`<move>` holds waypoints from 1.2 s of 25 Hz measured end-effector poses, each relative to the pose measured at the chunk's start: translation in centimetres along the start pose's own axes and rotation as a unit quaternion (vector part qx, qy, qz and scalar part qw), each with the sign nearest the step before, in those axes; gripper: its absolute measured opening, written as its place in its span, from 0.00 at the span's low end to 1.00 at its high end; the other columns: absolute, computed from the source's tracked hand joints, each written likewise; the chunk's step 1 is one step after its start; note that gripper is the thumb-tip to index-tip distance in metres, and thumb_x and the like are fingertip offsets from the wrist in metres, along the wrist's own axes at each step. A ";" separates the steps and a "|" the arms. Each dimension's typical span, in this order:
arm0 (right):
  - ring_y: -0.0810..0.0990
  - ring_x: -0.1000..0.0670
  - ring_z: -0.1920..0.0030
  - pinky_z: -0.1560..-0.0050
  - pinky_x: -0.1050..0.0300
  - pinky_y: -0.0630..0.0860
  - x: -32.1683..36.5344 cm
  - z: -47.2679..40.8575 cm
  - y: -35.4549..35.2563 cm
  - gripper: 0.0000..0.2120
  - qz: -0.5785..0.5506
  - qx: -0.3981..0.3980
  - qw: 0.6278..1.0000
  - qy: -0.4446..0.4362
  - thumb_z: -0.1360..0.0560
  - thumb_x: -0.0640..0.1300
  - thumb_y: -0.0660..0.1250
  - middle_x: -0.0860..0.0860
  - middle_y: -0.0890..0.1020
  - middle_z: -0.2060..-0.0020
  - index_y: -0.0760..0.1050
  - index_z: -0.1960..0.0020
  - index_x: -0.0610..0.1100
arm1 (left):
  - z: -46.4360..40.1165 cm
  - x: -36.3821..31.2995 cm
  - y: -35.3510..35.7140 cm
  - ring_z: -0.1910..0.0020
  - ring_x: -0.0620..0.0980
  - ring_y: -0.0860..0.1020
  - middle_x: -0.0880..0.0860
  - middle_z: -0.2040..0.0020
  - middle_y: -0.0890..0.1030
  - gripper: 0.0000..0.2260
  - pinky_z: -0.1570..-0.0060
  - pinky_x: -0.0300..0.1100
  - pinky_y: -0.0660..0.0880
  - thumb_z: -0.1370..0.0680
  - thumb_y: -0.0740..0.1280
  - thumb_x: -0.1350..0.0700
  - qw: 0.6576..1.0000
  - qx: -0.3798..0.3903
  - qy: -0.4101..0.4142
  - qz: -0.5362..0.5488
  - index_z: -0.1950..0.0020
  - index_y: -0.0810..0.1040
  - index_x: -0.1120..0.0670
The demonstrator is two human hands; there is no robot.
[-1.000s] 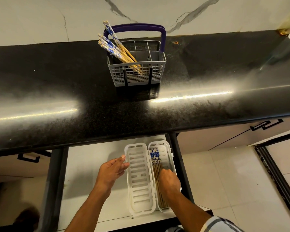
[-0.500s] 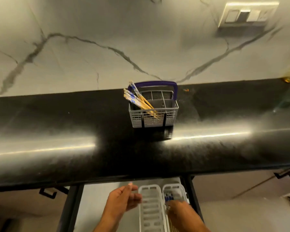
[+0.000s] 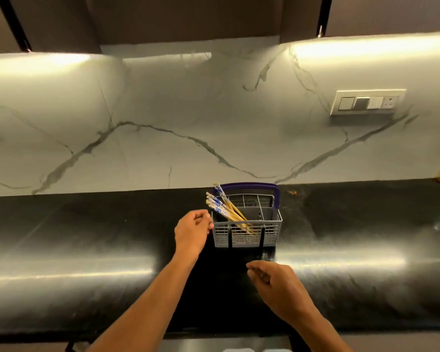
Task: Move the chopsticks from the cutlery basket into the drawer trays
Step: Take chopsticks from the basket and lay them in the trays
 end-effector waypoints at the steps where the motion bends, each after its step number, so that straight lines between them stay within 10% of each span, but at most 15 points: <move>1: 0.82 0.59 0.48 0.44 0.64 0.79 0.2 -0.1 -0.1 0.13 -0.005 -0.004 1.000 -0.006 0.21 0.50 0.66 0.56 0.85 0.46 0.79 0.38 0.52 | -1.0 -0.6 0.6 0.55 0.46 0.84 0.49 0.56 0.85 0.09 0.50 0.44 0.81 0.21 0.67 0.54 0.999 -0.023 0.023 -0.032 0.42 0.81 0.54; 18: 0.84 0.60 0.51 0.46 0.65 0.80 -2.0 0.0 -1.8 0.13 -0.044 -0.062 0.997 -0.006 0.23 0.48 0.68 0.54 0.85 0.47 0.80 0.39 0.49 | -4.2 -1.8 3.8 0.56 0.47 0.81 0.53 0.50 0.84 0.07 0.61 0.39 0.78 0.23 0.70 0.54 0.976 -0.079 0.075 -0.189 0.46 0.80 0.53; 25: 0.82 0.64 0.61 0.56 0.72 0.79 -0.3 -1.5 -4.3 0.09 -0.028 -0.072 0.997 -0.024 0.22 0.44 0.68 0.54 0.86 0.53 0.81 0.43 0.48 | -2.4 -8.6 1.5 0.57 0.46 0.84 0.53 0.51 0.85 0.09 0.54 0.45 0.83 0.23 0.71 0.56 0.948 -0.034 0.254 -0.189 0.45 0.81 0.55; 30: 0.83 0.54 0.49 0.42 0.55 0.80 3.5 -5.3 -10.4 0.17 -0.100 -0.112 0.989 -0.009 0.22 0.46 0.68 0.49 0.85 0.46 0.76 0.34 0.49 | 1.5 -15.9 0.0 0.59 0.40 0.84 0.47 0.56 0.84 0.08 0.60 0.33 0.81 0.24 0.72 0.56 0.913 0.077 0.348 -0.196 0.45 0.81 0.53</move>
Point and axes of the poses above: each hand's wrist, its own z-axis away from the middle knuckle, its own y-axis out of the palm, x = y × z, the point moved 2 cm from there along -z, towards the middle knuckle
